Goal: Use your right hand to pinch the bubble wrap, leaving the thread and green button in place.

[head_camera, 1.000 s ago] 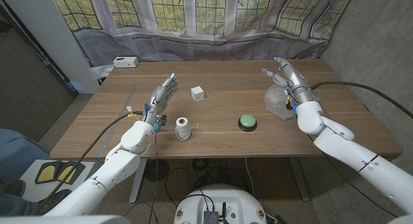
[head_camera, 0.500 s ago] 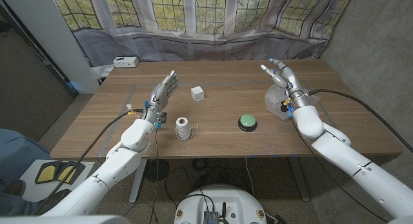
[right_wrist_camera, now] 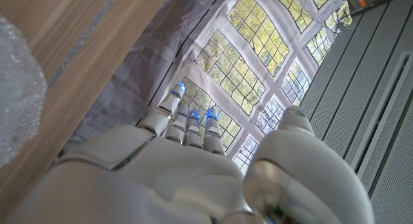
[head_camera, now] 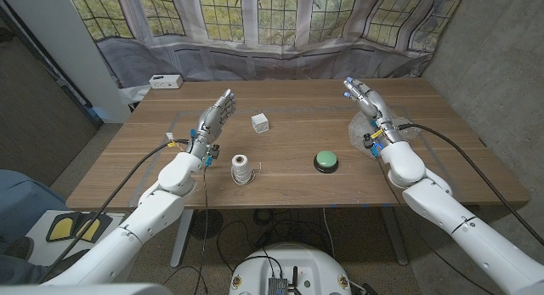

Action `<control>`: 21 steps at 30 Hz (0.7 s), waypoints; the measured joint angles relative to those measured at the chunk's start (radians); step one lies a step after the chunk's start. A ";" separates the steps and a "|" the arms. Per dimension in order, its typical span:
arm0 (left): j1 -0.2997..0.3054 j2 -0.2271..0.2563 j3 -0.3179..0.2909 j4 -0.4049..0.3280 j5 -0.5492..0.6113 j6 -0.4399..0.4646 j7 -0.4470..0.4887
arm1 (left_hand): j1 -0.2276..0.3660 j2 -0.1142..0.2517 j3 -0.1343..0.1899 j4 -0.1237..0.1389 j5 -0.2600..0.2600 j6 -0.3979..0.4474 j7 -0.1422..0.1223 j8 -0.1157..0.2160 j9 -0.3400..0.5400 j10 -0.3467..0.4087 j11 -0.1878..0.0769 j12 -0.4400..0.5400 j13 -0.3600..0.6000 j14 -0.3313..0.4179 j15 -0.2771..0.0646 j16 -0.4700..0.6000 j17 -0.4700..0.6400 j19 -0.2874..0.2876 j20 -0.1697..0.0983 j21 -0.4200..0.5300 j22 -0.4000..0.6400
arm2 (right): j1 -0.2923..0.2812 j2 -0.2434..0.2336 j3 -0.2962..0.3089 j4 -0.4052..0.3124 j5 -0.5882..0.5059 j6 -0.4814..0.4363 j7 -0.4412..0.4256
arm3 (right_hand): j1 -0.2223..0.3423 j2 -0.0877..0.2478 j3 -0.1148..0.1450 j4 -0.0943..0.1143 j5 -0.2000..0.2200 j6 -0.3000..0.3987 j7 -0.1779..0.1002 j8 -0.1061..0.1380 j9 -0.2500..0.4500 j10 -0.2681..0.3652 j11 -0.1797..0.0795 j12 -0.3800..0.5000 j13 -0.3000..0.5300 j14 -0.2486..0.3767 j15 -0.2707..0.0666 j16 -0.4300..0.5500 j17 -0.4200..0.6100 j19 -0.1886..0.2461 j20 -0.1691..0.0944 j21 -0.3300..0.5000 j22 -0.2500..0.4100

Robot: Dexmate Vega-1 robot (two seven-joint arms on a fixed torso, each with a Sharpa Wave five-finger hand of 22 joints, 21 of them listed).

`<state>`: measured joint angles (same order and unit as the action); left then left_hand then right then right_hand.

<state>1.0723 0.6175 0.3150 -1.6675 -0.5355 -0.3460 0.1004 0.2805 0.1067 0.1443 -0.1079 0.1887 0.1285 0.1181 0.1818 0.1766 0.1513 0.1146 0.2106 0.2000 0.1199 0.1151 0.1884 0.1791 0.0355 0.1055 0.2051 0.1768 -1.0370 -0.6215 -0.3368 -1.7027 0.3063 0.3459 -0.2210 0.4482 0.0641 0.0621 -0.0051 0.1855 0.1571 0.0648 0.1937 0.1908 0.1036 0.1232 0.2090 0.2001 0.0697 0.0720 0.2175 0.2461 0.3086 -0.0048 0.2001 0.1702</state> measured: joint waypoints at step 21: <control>-0.019 0.020 -0.012 0.003 -0.055 0.016 -0.064 | 0.000 0.000 0.000 0.000 0.000 -0.008 0.007 0.000 0.000 -0.015 0.002 -0.007 0.000 -0.021 -0.001 -0.004 0.000 -0.007 -0.007 -0.009 0.000 | 0.045 0.035 -0.027 0.118 0.238 0.055 0.230 | -0.053 -0.038 -0.034 0.009 0.000 -0.036 0.023 -0.006 -0.005 -0.020 -0.002 -0.009 -0.005 -0.031 0.005 -0.012 -0.005 -0.045 -0.006 -0.012 0.000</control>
<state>1.0530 0.6378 0.3034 -1.6643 -0.5908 -0.3299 0.0368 0.2805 0.1067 0.1442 -0.1079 0.1887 0.1209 0.1256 0.1817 0.1767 0.1364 0.1169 0.2032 0.2001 0.0991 0.1143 0.1845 0.1791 0.0282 0.0984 0.1956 0.1769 -0.9922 -0.5861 -0.3636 -1.5849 0.5443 0.4008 0.0085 0.3948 0.0265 0.0285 0.0035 0.1855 0.1210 0.0875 0.1881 0.1859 0.0836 0.1214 0.1996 0.1952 0.0386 0.0766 0.2059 0.2414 0.2639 -0.0105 0.1883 0.1700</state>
